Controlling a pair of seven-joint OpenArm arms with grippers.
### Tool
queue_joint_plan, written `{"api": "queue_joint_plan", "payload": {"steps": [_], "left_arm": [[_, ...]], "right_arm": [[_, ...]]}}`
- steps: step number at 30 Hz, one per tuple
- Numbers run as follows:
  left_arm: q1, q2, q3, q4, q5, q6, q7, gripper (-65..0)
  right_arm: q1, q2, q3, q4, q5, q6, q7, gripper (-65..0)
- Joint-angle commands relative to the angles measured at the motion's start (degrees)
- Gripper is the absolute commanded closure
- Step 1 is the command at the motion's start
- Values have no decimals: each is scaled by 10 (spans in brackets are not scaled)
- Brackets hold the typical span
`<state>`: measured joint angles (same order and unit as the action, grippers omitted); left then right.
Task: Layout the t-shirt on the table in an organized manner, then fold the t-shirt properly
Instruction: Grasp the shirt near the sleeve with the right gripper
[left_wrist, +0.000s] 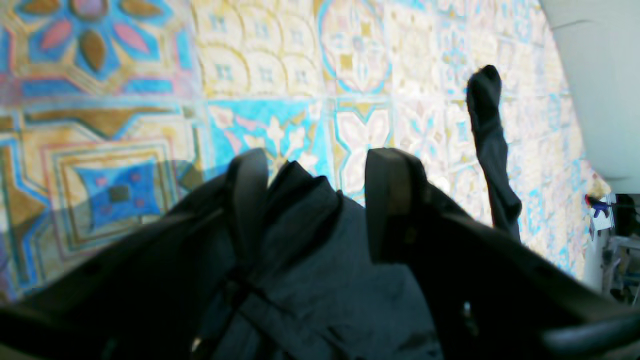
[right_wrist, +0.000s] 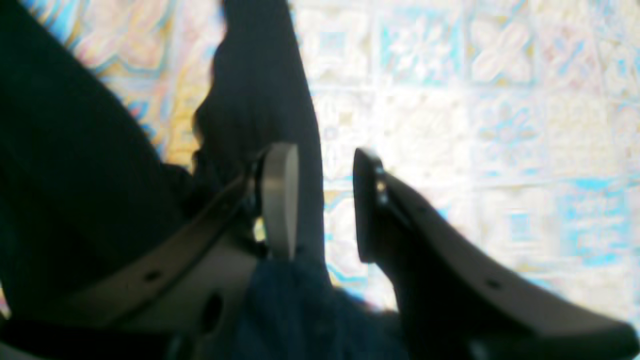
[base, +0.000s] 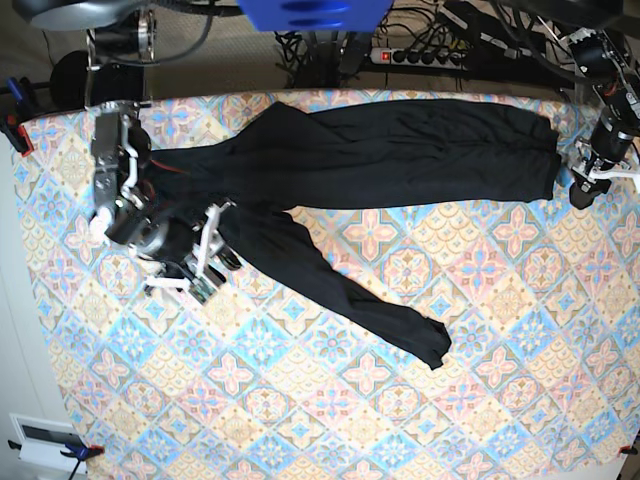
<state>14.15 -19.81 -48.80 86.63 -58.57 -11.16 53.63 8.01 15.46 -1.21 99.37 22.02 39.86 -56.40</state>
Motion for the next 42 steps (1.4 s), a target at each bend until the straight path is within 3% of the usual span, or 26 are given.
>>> {"api": "queue_joint_plan", "payload": {"steps": [1,9,15,27,40,42], "left_arm": [[-3,-10,-2,11,-11,-6,-7,-305],[-4,-11,12,11,-10,-6,-7,-305],[-4,-11,14,11,-10,-6,-7,-305],[-4,-11,14,11,-10,-8,-7,-305],[-2,-10,14,11,-9,-8,-7,-305],[-2,-10,14,11,-9,-8,-7,-305]], "right_arm": [[23,-4,-1,-10,8,1,10,-180],[137,-68,-16,-207,7,1,21,-189],[195,-69,-93,-323,7,1,97,-289],[197,-70,-116,-471,6,1,207,-292],[197,-65,-113,-472,4,1,215,-292],[197,-67,-115,-473,-31,1,215,-292]]}}
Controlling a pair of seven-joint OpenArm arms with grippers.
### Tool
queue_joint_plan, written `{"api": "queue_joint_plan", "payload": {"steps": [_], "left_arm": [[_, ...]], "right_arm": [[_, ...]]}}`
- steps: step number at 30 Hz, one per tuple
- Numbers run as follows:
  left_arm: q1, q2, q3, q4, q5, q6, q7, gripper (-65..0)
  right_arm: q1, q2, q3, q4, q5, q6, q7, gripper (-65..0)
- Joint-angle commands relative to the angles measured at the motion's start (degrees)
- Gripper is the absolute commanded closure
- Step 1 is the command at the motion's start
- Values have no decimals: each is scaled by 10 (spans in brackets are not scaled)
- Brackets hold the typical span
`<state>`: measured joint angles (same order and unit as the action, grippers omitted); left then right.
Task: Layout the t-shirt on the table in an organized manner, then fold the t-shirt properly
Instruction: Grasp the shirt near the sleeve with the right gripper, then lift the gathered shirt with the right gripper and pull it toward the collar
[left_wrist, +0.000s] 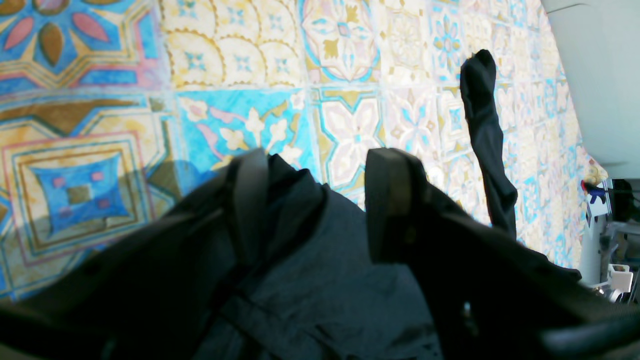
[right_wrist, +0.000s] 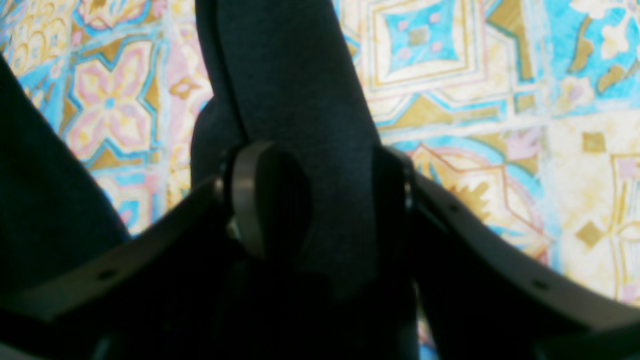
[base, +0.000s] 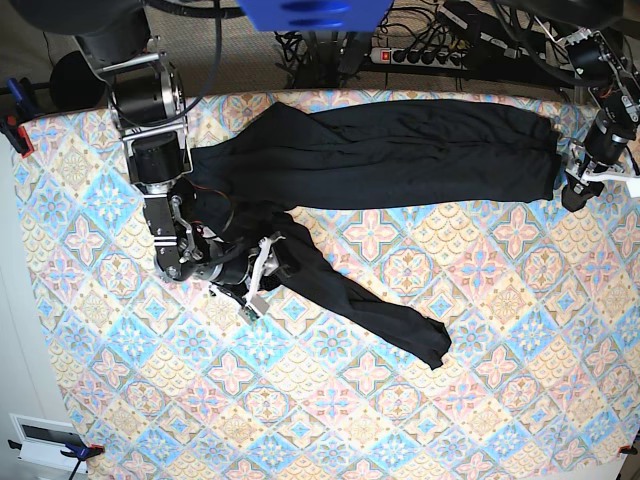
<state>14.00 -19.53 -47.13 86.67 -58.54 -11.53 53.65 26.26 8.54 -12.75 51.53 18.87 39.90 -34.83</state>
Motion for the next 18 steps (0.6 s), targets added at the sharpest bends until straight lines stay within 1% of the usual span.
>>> {"api": "queue_joint_plan", "payload": {"steps": [1,4,6,10,12,14,16,18], "left_arm": [[-1,-13,-3,10,-9,-4,-8,-305],[-1,-13,-3,10,-9,-4,-8,-305],[-1,-12,-3,10,-9,-4,-8,-305],[-2,-12,-2,10,-9,-4,-8,-305],[-2,-12,-2,10,-9,-4,-8,-305],[-2,-12,-2,10,-9,-4,-8,-305],[-2,-12,-2,10,-9,-4,-8,-305],[-2,-12,12,10,-9,-4,-9,-305]], "right_arm": [[15,0,1,6,-24,1,0,-292],[15,-1,1,6,-108,1,0,-275],[11,-1,1,6,-148,1,0,-226],[-10,-4,1,7,-154,1,-1,-73],[-26,-4,1,9,-154,1,-2,-6],[-38,-4,1,37,-154,1,-5,-1],[-51,-4,1,102,-153,1,-6,0],[-78,-3,0,172,-153,1,-28,0]]}}
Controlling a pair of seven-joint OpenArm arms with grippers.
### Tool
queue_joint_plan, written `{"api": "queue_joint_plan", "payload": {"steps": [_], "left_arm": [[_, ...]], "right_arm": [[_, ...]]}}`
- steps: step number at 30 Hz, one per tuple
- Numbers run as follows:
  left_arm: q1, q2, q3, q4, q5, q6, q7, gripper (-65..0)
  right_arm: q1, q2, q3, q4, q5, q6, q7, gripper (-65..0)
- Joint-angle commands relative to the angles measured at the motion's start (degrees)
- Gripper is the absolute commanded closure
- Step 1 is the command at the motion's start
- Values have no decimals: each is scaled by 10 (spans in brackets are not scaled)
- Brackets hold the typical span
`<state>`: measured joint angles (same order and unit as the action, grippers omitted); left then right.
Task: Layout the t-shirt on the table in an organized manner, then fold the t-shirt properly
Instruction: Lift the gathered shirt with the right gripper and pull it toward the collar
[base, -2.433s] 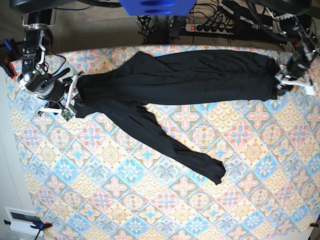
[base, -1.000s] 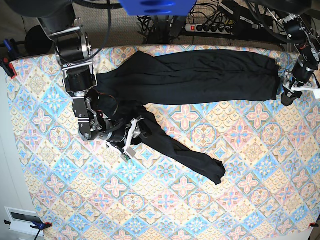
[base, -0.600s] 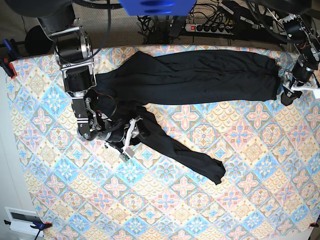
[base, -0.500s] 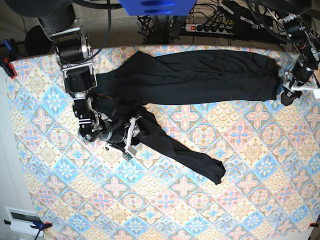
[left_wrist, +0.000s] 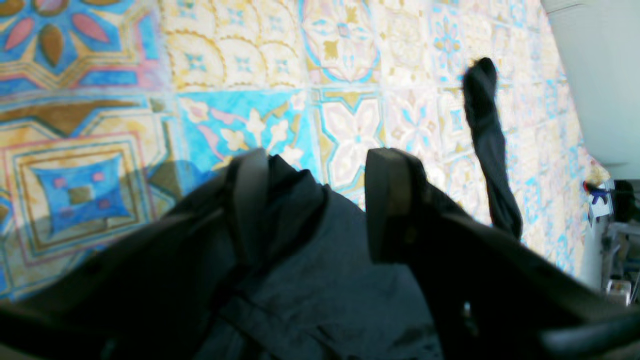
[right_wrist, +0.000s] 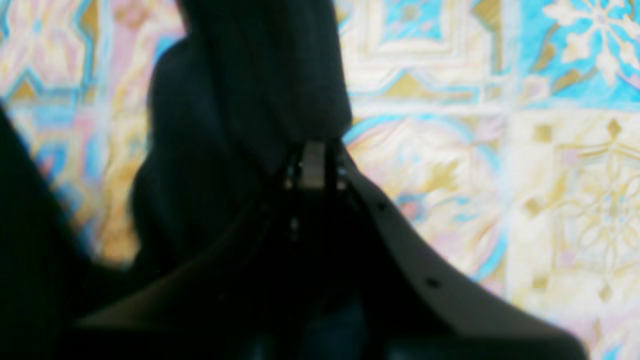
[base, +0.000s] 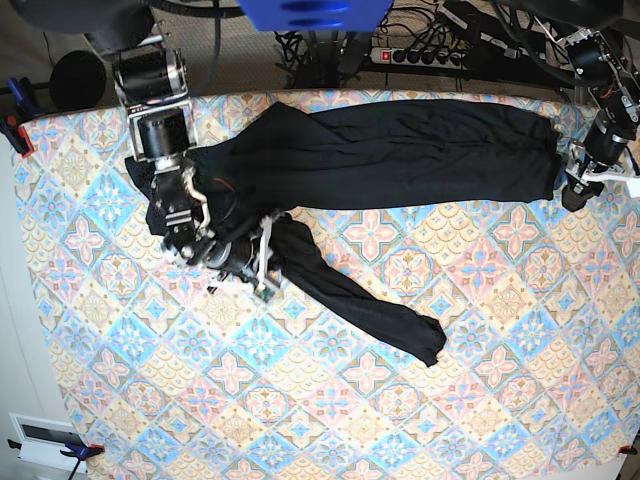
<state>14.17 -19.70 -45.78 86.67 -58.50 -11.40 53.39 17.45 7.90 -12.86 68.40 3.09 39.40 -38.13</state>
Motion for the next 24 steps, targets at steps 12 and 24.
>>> {"api": "queue_joint_plan", "payload": {"steps": [12,24], "left_arm": [[-4,-10,7,10,-10,-5,-9,-305],[-3,-10,7,10,-10,-5,-9,-304]], "right_arm": [[-128,1,2,346,6,6,-126,0],[-296,1,-12,465,57,6,-139,0]]}}
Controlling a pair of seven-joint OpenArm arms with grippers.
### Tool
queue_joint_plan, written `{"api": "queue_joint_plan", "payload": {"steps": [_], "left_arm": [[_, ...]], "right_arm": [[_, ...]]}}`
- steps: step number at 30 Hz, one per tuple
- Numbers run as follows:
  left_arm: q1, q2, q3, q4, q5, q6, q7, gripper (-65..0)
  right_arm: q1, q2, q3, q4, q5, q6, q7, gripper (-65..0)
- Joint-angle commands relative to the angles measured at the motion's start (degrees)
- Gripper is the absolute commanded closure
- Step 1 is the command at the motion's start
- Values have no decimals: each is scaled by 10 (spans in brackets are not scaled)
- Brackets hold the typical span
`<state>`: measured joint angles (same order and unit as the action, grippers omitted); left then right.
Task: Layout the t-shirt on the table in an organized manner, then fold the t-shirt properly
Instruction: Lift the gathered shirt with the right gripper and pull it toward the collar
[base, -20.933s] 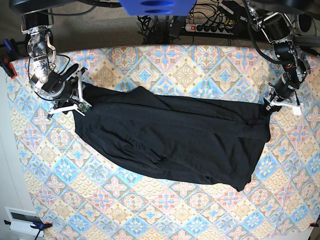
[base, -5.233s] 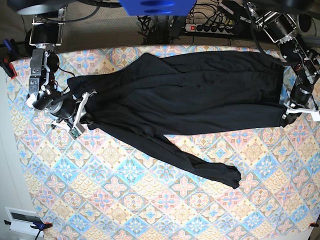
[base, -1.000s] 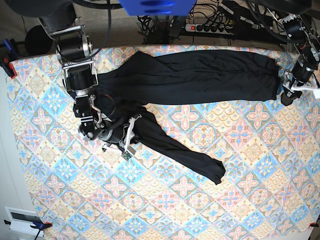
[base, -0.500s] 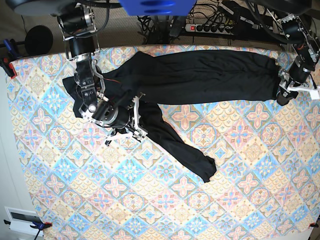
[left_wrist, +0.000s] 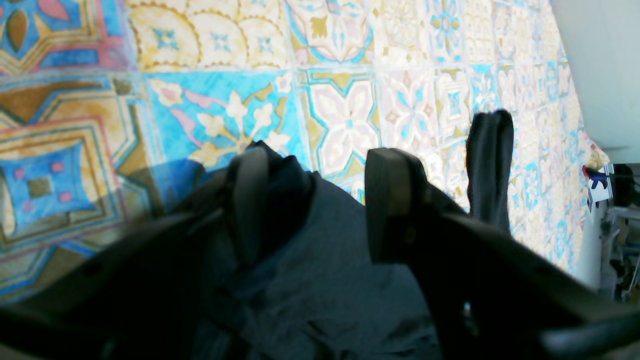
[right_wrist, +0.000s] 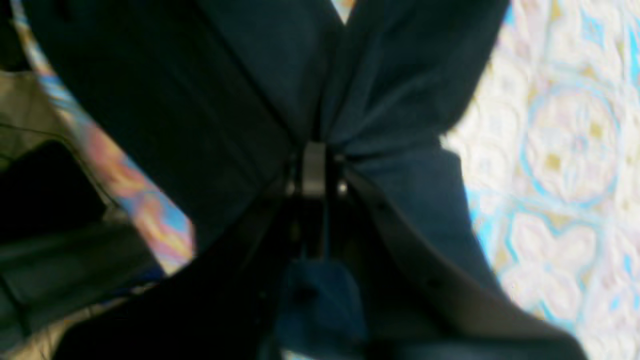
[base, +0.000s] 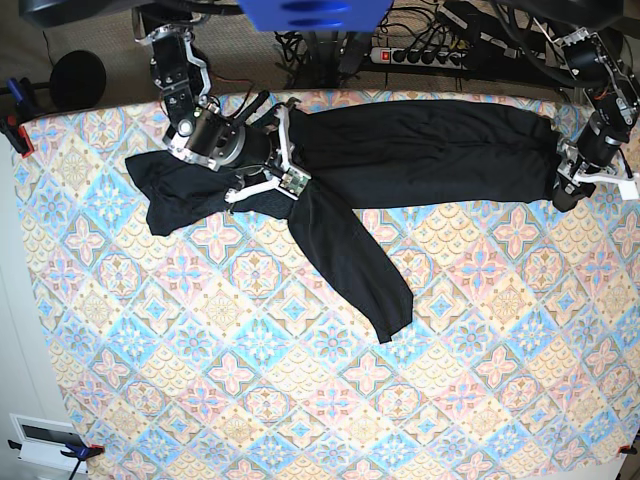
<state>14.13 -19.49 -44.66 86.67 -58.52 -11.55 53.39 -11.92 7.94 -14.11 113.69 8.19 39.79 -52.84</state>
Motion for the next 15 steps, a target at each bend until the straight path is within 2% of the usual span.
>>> {"api": "queue_joint_plan", "payload": {"steps": [1,5,12,15], "left_arm": [[-3,-12,-3,10,-10,-4,-9,-304],[-3,-12,-3,10,-10,-4,-9,-304],[-18,-13,24,10,-10,-4,-6,-304],[-21,-12,25,10,-10,-4,-6,-304]], "right_arm": [[-10,0,-1,13,14,2,8,0],[-18,3,-26,15,44,2,8,0],[-14,4,-102,13,46,2,8,0],[-13,4,-107,10,46,2,8,0]]}}
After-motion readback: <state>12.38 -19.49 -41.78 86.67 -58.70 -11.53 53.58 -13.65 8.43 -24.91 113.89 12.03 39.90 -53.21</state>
